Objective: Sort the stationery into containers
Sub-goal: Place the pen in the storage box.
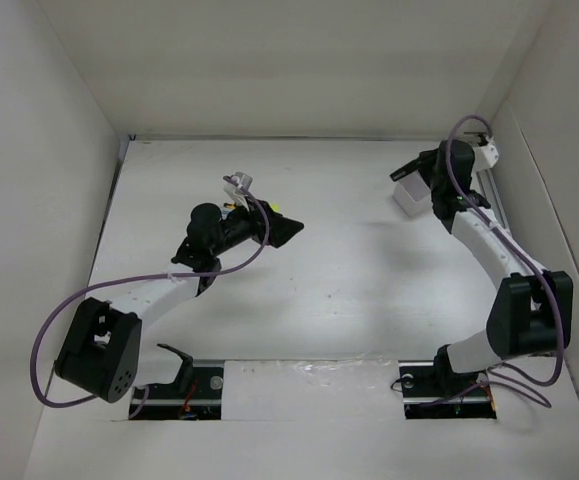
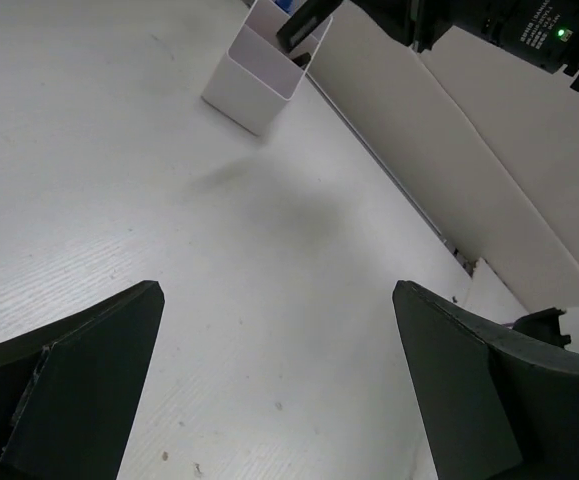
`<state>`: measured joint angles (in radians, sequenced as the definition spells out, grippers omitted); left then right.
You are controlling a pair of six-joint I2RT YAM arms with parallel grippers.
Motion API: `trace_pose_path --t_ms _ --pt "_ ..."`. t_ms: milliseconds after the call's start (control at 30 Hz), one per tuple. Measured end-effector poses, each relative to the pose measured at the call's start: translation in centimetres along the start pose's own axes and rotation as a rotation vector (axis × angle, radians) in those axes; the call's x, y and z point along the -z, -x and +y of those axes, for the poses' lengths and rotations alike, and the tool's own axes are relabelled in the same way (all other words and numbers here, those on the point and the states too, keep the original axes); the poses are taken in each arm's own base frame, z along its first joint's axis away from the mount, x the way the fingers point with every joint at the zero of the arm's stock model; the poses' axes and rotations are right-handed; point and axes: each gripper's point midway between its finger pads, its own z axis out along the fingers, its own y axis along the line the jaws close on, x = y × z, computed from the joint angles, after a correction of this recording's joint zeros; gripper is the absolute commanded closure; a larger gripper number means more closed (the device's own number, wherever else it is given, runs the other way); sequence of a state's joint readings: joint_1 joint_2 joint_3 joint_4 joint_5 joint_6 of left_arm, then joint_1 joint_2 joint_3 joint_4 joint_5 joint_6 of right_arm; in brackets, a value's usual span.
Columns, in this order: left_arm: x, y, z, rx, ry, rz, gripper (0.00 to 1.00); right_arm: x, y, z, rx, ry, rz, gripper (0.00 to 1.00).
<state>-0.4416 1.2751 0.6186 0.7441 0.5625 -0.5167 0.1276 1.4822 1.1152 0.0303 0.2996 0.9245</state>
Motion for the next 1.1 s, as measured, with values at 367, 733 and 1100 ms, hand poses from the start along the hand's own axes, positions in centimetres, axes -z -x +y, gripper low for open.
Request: trace_pose_path --t_ms 367,733,1100 --pt "0.5 -0.3 0.8 0.079 0.035 0.014 0.57 -2.7 8.9 -6.6 0.051 -0.369 -0.434 0.81" --pt "1.3 0.5 1.8 0.054 0.161 -0.030 0.98 -6.0 9.7 -7.1 0.175 -0.494 -0.515 0.81" --pt "1.2 0.2 5.5 0.081 0.357 -0.018 0.74 -7.4 5.9 -8.4 0.262 -0.555 -0.490 0.45"
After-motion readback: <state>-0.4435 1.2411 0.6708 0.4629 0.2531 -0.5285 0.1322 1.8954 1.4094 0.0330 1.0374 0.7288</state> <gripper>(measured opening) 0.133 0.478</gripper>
